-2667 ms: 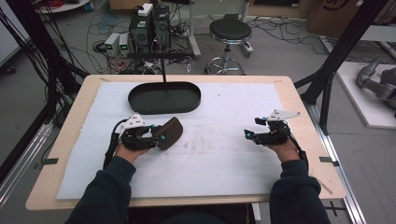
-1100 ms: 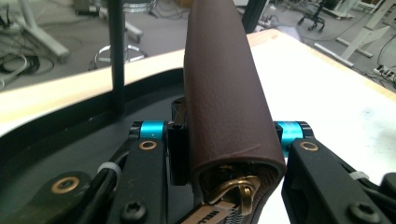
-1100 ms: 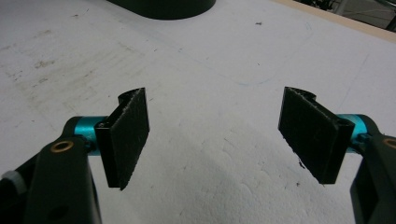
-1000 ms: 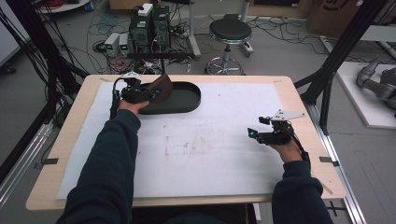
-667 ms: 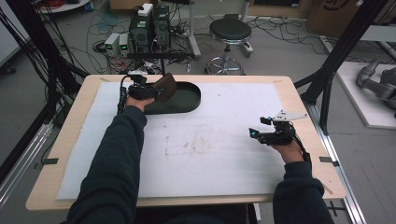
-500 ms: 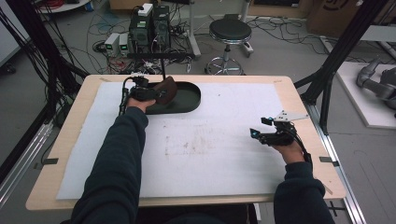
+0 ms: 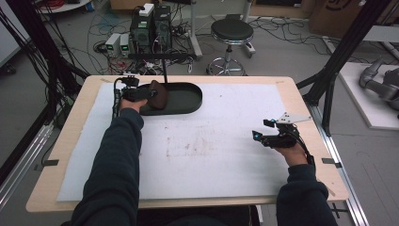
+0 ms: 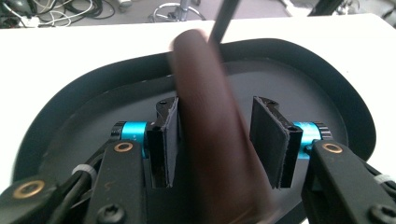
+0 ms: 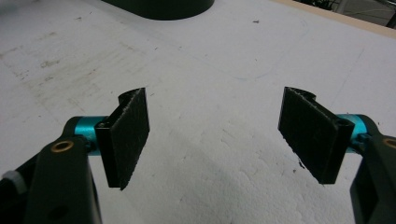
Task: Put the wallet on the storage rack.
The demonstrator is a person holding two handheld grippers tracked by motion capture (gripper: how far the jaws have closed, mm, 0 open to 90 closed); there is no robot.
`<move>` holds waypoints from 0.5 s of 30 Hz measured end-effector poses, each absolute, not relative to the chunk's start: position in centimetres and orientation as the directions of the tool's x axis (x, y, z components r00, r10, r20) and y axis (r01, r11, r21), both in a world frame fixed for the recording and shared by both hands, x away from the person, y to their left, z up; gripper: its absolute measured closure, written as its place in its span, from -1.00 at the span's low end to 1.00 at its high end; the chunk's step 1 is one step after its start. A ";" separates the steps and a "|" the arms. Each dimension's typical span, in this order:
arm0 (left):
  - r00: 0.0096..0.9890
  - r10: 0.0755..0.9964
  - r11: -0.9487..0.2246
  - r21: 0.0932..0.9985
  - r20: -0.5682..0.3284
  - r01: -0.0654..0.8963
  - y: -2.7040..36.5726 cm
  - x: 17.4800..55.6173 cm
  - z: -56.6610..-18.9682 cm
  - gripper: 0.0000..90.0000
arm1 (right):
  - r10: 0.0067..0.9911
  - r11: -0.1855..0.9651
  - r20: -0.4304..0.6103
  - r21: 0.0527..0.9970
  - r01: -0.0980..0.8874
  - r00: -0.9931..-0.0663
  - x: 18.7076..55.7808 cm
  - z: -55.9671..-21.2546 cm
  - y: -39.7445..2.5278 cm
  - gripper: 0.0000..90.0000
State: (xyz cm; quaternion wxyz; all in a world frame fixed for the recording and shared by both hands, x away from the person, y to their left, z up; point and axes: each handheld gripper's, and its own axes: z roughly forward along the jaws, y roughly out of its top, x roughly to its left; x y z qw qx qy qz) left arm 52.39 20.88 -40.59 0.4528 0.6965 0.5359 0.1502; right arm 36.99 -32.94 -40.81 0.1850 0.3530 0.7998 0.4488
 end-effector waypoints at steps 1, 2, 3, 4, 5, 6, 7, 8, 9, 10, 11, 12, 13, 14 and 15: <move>0.372 0.887 -0.016 0.788 -0.272 0.615 21.1 52.3 -40.6 0.17 | 0.731 0.348 0.022 0.847 0.400 -0.682 37.0 -40.8 -32.9 -0.44; 0.370 0.891 -0.024 0.788 -0.262 0.615 21.2 52.2 -40.6 0.21 | 0.732 0.348 0.024 0.846 0.404 -0.681 36.9 -40.8 -32.9 -0.44; 0.367 0.893 -0.023 0.787 -0.262 0.617 21.3 52.1 -40.7 0.24 | 0.731 0.350 0.022 0.846 0.402 -0.682 37.0 -40.8 -32.9 -0.44; 0.361 0.899 -0.030 0.786 -0.249 0.618 21.4 52.1 -40.6 0.24 | 0.732 0.350 0.023 0.845 0.404 -0.681 37.0 -40.8 -32.8 -0.44; 0.357 0.903 -0.037 0.785 -0.238 0.618 21.4 52.1 -40.6 0.24 | 0.732 0.350 0.023 0.845 0.405 -0.681 37.0 -40.8 -32.8 -0.44; 0.355 0.903 -0.032 0.784 -0.243 0.620 21.4 52.1 -40.7 0.24 | 0.731 0.354 0.020 0.843 0.404 -0.682 37.0 -40.9 -32.8 -0.44; 0.357 0.902 -0.034 0.783 -0.244 0.622 21.5 52.1 -40.8 0.24 | 0.729 0.355 0.021 0.843 0.404 -0.684 37.0 -40.9 -32.8 -0.44; 0.358 0.900 -0.032 0.782 -0.249 0.623 21.5 52.1 -40.8 0.25 | 0.729 0.356 0.021 0.843 0.404 -0.684 37.0 -40.9 -32.7 -0.44; 0.358 0.899 -0.031 0.778 -0.253 0.627 21.4 52.2 -40.9 0.26 | 0.729 0.356 0.020 0.842 0.405 -0.684 37.0 -40.9 -32.7 -0.44; 0.357 0.899 -0.031 0.776 -0.254 0.629 21.4 52.2 -40.9 0.27 | 0.728 0.357 0.020 0.842 0.404 -0.685 37.0 -40.9 -32.7 -0.44; 0.353 0.899 -0.022 0.776 -0.261 0.631 21.5 52.2 -40.9 0.28 | 0.730 0.354 0.023 0.842 0.406 -0.684 37.0 -40.9 -32.7 -0.44; 0.345 0.895 -0.001 0.773 -0.282 0.635 21.4 52.3 -41.0 0.29 | 0.730 0.355 0.022 0.842 0.406 -0.683 37.0 -40.9 -32.7 -0.44; 0.346 0.888 0.016 0.771 -0.304 0.637 21.4 52.3 -41.1 0.31 | 0.729 0.355 0.023 0.842 0.407 -0.684 37.0 -40.9 -32.7 -0.44; 0.351 0.879 0.030 0.773 -0.322 0.633 21.1 52.4 -41.2 0.35 | 0.729 0.357 0.021 0.841 0.406 -0.685 37.0 -40.9 -32.7 -0.44; 0.361 0.867 0.048 0.778 -0.344 0.627 20.8 52.5 -41.3 0.40 | 0.728 0.358 0.021 0.840 0.407 -0.685 37.0 -41.0 -32.7 -0.44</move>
